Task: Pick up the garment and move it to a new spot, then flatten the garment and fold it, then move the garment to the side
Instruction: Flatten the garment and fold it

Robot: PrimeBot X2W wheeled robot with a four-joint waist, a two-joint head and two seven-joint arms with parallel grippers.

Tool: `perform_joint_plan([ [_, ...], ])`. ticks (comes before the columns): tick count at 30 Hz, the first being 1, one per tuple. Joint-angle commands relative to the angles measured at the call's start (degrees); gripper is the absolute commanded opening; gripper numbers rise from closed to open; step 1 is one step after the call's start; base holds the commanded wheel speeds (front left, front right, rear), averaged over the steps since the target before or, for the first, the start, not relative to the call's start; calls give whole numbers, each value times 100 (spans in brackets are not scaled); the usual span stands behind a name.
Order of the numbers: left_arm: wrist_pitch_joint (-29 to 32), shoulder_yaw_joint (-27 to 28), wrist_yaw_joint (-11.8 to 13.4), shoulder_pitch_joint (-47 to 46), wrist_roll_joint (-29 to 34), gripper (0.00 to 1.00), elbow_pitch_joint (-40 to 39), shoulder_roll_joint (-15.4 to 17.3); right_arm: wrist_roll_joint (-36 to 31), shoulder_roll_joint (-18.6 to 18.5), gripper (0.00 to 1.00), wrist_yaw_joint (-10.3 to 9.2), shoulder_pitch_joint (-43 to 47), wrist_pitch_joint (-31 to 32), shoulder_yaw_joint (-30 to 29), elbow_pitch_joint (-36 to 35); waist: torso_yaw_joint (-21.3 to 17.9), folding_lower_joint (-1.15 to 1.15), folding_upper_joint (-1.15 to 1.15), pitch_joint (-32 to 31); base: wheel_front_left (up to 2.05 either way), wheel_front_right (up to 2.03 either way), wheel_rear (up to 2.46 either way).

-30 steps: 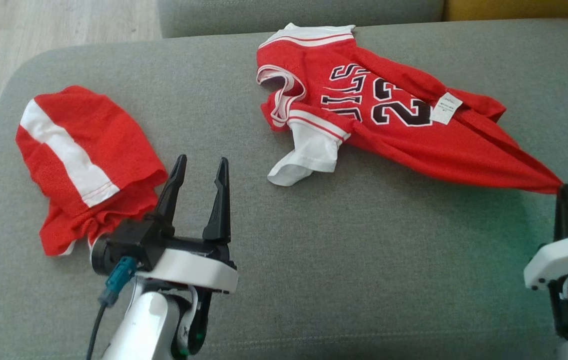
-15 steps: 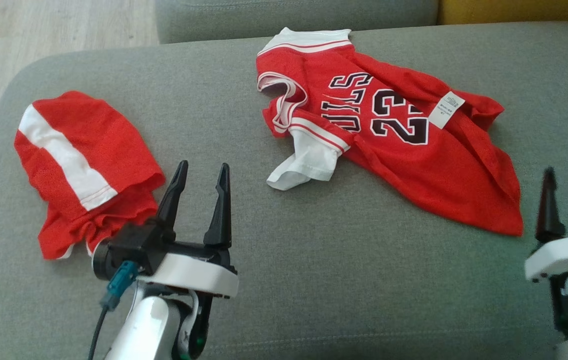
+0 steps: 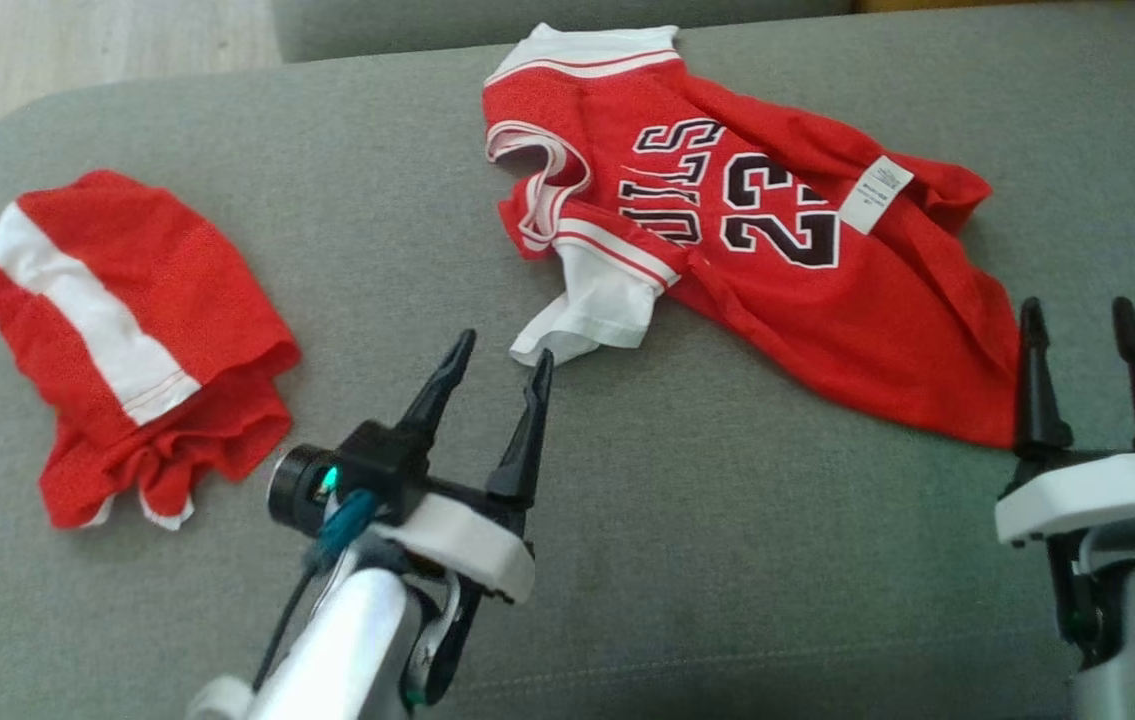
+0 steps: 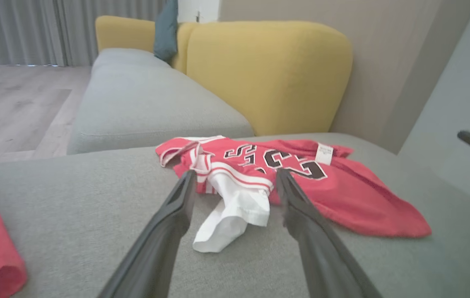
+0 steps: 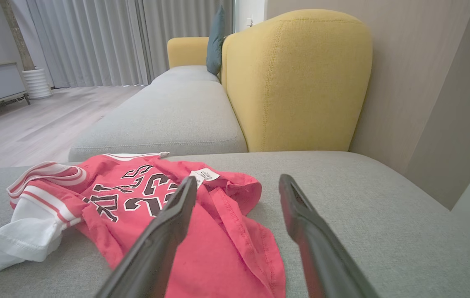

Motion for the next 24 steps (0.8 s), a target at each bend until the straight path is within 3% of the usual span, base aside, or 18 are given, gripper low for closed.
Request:
perform_joint_plan([
  [1,-35,87,11,-349,6,100,46,18,58,-42,100,-4,-282,-24,176,-261,-73,0,0,44,0,0,0],
  [6,-33,-386,58,-934,127,100,1318,18,62,-42,100,-4,-399,12,266,-384,-256,0,0,170,0,0,0],
  [12,-7,-611,337,-1637,91,100,2541,18,86,-42,100,-4,-477,48,328,-519,-464,0,0,379,0,0,0],
  [24,-20,-962,284,-2457,-195,100,3702,18,98,-42,100,-4,-646,44,352,-660,-799,0,0,684,0,0,0],
])
